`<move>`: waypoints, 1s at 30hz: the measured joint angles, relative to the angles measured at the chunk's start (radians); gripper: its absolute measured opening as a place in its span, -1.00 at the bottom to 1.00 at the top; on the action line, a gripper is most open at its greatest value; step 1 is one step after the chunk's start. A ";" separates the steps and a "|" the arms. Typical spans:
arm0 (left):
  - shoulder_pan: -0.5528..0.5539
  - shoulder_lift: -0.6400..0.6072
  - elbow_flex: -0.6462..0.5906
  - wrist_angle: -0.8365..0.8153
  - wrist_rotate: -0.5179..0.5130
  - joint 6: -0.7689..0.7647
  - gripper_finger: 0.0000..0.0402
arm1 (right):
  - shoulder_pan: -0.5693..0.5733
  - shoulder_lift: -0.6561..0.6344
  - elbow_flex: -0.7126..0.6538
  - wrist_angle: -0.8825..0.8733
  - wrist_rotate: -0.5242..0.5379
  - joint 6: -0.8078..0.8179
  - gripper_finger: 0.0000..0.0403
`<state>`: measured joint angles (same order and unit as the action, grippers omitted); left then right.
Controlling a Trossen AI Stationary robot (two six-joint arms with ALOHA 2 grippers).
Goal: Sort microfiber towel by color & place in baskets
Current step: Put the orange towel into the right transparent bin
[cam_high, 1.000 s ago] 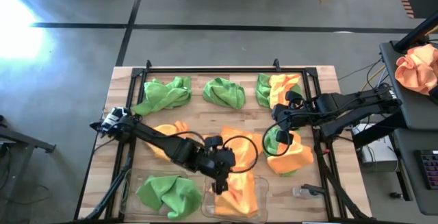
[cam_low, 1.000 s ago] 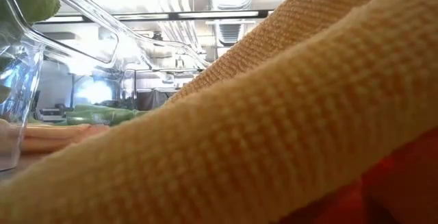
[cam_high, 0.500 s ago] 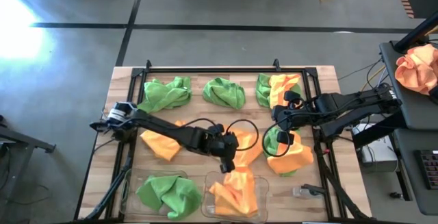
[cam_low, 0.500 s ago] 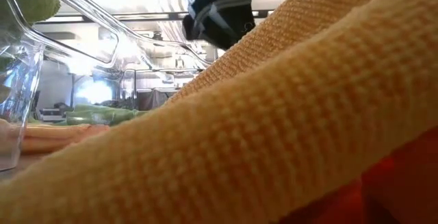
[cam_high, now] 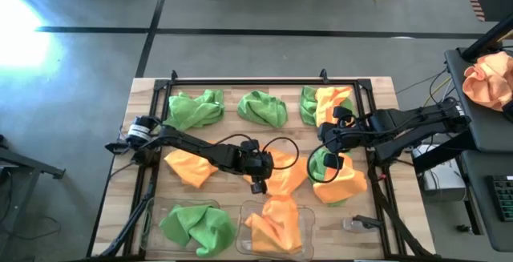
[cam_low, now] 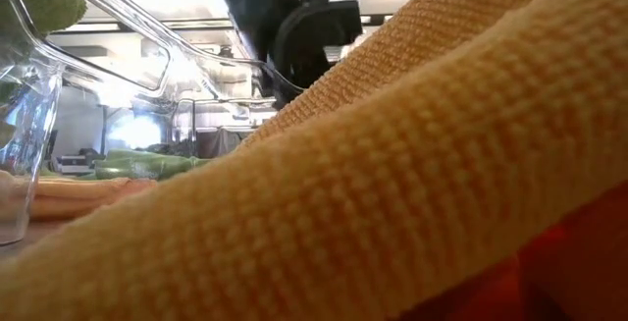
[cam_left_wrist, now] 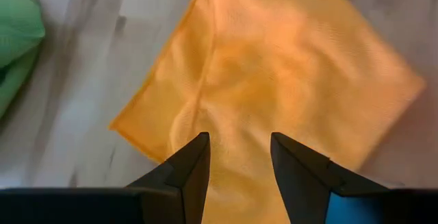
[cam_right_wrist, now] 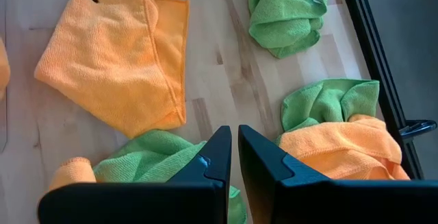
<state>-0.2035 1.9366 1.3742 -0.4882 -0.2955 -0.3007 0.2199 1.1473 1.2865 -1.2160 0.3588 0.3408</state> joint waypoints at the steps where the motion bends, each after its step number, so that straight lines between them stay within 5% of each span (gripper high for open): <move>1: 0.007 0.000 -0.013 0.017 0.002 0.009 -0.31 | 0.000 0.000 0.000 0.000 0.000 0.000 -0.89; 7: 0.042 -0.001 -0.072 0.162 0.106 0.064 -0.31 | 0.000 0.000 0.000 0.002 0.000 0.000 -0.89; 30: 0.078 0.145 -0.039 0.245 0.260 0.159 -0.31 | 0.000 0.000 0.000 0.002 -0.004 0.019 -0.89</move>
<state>-0.1253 2.0819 1.3348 -0.2435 -0.0353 -0.1421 0.2199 1.1473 1.2865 -1.2144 0.3551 0.3595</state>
